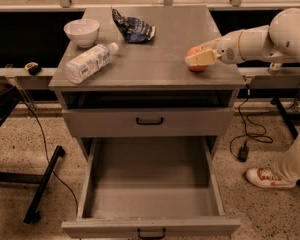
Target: Pick apple from middle drawer and place on counter
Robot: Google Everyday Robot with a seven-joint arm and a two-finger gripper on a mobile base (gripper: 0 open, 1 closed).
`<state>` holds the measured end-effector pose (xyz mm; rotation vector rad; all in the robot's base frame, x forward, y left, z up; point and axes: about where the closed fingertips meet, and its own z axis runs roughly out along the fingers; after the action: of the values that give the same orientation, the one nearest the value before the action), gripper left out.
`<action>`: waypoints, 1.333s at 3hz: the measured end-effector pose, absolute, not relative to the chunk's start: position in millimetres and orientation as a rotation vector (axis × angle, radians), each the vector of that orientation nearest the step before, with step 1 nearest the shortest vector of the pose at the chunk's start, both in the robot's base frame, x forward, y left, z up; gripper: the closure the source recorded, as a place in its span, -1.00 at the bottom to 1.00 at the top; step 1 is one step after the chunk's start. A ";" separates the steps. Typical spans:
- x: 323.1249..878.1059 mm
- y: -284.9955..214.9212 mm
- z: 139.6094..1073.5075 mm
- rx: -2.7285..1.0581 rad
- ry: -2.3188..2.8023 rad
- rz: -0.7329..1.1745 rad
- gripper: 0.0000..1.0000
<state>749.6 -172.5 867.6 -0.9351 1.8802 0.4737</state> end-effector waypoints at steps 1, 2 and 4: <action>749.6 -172.4 867.6 -0.935 1.880 0.474 -0.70; 749.6 -172.4 867.6 -0.935 1.880 0.474 -1.00; 726.7 -176.0 896.8 -1.097 1.828 0.347 -1.00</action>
Offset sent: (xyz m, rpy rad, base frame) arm 0.0000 0.0000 0.0000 0.0000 0.0000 0.0000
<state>726.7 -176.0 896.8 -1.0970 1.8277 0.3472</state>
